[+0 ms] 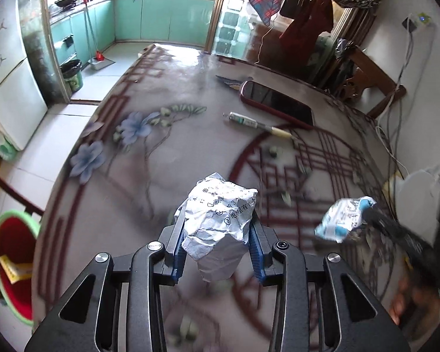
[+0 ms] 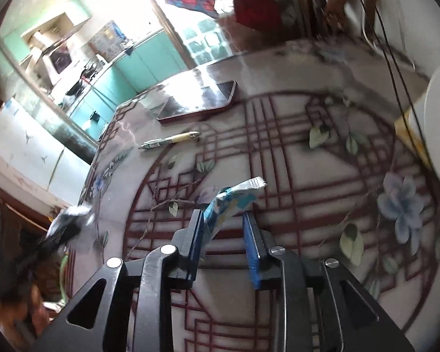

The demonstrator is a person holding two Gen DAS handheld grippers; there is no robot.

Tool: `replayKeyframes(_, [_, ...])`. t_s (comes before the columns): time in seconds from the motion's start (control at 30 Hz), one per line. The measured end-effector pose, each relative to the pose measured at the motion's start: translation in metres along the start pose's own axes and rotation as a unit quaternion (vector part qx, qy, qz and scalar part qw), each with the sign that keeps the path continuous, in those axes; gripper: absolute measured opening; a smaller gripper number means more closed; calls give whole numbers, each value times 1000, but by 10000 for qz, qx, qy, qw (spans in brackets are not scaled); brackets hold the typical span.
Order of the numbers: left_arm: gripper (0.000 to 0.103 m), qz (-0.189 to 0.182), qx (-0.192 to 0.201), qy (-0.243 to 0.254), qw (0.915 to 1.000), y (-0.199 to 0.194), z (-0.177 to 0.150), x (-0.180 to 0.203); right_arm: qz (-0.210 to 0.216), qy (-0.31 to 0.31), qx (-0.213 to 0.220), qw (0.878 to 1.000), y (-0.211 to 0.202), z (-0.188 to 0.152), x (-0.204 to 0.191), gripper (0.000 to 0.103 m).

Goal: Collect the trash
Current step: 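Carry the crumpled paper and wrapper over the red bin with both tools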

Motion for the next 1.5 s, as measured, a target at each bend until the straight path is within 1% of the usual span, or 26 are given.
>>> replayKeyframes(0.03, [35, -1, -1, 14, 10000, -5, -7, -1, -33, 55, -62, 10000, 6, 0, 1, 40])
replayKeyframes(0.07, [35, 8, -13, 26, 10000, -7, -12, -2, -57, 83, -88, 9999, 10, 1, 2, 45])
replayKeyframes(0.13, [35, 22, -18, 9, 10000, -12, -22, -5, -84, 151, -231, 9996, 24, 3, 4, 45])
replayKeyframes(0.17, [35, 27, -13, 1, 10000, -15, -25, -7, -77, 182, -315, 9993, 30, 2, 4, 42])
replayKeyframes(0.2, [35, 37, -6, 3, 10000, -17, -28, -8, -48, 215, -357, 9991, 34, 2, 4, 35])
replayKeyframes(0.23, [35, 56, 13, 4, 10000, -20, -31, -10, -5, 218, -352, 9991, 35, 2, 4, 13])
replayKeyframes(0.27, [35, 67, 38, -2, 10000, -24, -32, -13, 11, 212, -349, 9992, 36, 1, 2, 7])
replayKeyframes(0.33, [35, 64, 81, -41, 9999, -30, -37, -18, 73, 164, -233, 9996, 29, -1, -3, 5])
replayKeyframes(0.47, [35, 101, 174, -99, 9997, -41, -43, -29, 96, -61, 10, 9999, 3, -9, -22, 4])
replayKeyframes(0.57, [35, 164, 212, -76, 9996, -45, -48, -32, -19, -246, 151, 9996, -20, -18, -37, 4])
replayKeyframes(0.7, [35, 159, 251, -129, 9995, -49, -57, -38, -168, -533, 216, 9982, -40, -36, -62, 4])
replayKeyframes(0.87, [35, 144, 230, -125, 9996, -54, -70, -49, -223, -846, 273, 9958, -55, -60, -94, 4])
replayKeyframes(1.07, [35, 189, 331, -195, 9991, -67, -80, -69, -233, -1353, 267, 9902, -62, -90, -144, 4])
replayKeyframes(1.17, [35, 209, 365, -303, 9987, -74, -85, -87, -289, -1611, 290, 9861, -64, -105, -170, 4])
replayKeyframes(1.5, [36, 306, 367, -643, 9968, -87, -108, -145, -244, -2065, 217, 9779, -55, -137, -235, 4])
Point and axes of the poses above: each gripper's, at about its wrist camera, not at the fingertips, and y roughly the way its jaws point, x to its right, z to its top, the point moved 9 cm from there along y, roughly the way its jaws point, and after that the axes turned 14 degrees about -x, right-handed, at the moved point
